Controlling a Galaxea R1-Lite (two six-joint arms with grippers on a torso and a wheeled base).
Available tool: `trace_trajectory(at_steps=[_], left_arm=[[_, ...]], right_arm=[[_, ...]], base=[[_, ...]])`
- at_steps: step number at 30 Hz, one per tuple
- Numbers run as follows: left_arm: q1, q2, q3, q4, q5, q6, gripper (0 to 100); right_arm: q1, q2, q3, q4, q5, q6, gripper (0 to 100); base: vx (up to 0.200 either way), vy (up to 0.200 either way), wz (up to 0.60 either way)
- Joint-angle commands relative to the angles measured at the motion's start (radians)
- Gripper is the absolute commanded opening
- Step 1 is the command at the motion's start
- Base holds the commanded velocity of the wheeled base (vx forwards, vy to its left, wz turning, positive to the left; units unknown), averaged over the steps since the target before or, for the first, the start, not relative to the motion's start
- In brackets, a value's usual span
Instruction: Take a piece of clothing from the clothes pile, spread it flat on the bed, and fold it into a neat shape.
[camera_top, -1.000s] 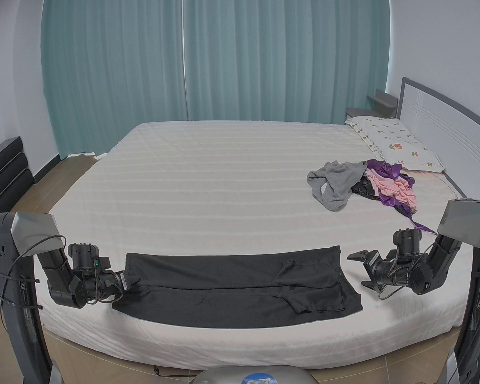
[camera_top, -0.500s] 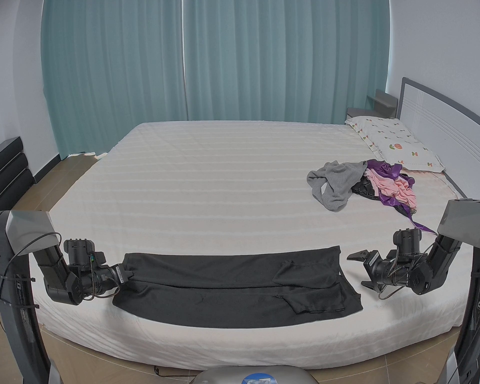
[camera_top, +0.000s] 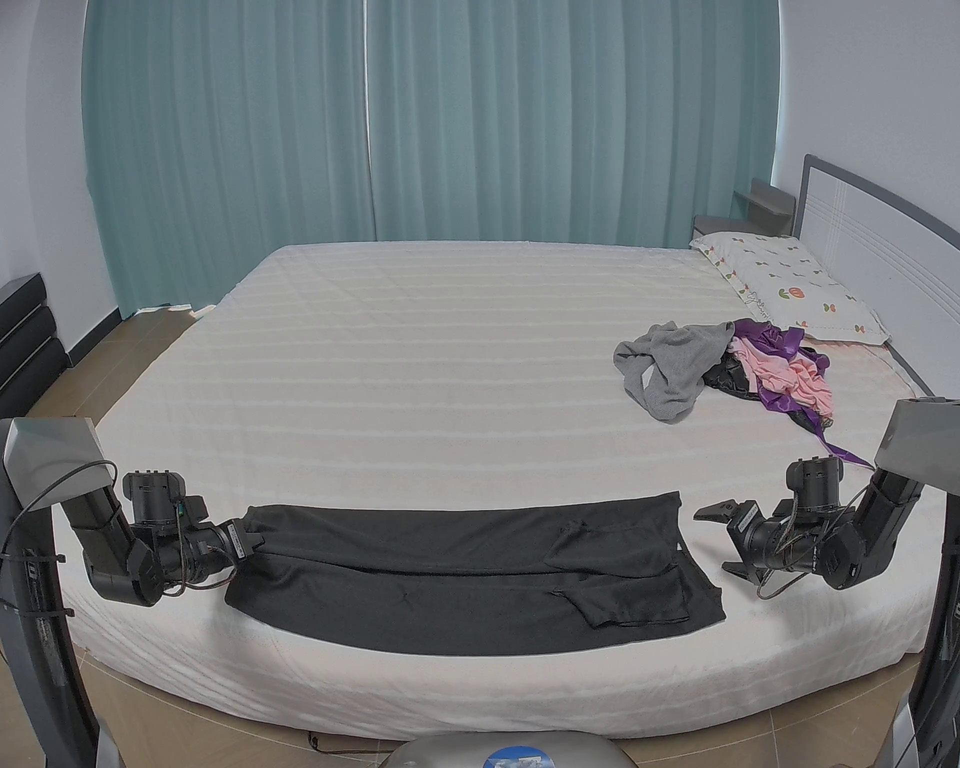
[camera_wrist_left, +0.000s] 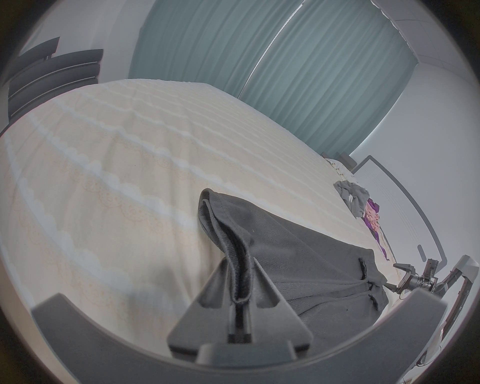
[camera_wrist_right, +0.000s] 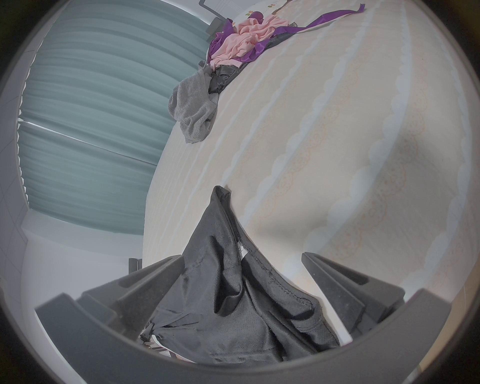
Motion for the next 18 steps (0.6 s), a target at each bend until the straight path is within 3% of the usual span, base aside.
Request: trace_trajectory(at_steps=[1, 6, 9, 18], left_arm=[[0.000, -0.001, -0.003, -0.001, 0.000, 0.000, 0], [-0.002, 0.000, -0.011, 0.007, 0.000, -0.002, 0], [-0.002, 0.000, -0.009, 0.005, 0.000, -0.002, 0], [-0.008, -0.004, -0.035, -0.002, -0.004, -0.037, 0]], right_arm=[[0.001, 0.001, 0.000, 0.000, 0.001, 0.000, 100], [0.001, 0.001, 0.000, 0.000, 0.001, 0.000, 100], [0.001, 0.001, -0.001, 0.000, 0.001, 0.000, 100], [0.001, 0.001, -0.001, 0.000, -0.001, 0.000, 100]], base=[[0.000, 0.000, 0.00], [0.000, 0.000, 0.00], [-0.200, 0.000, 0.00], [0.000, 0.000, 0.00]])
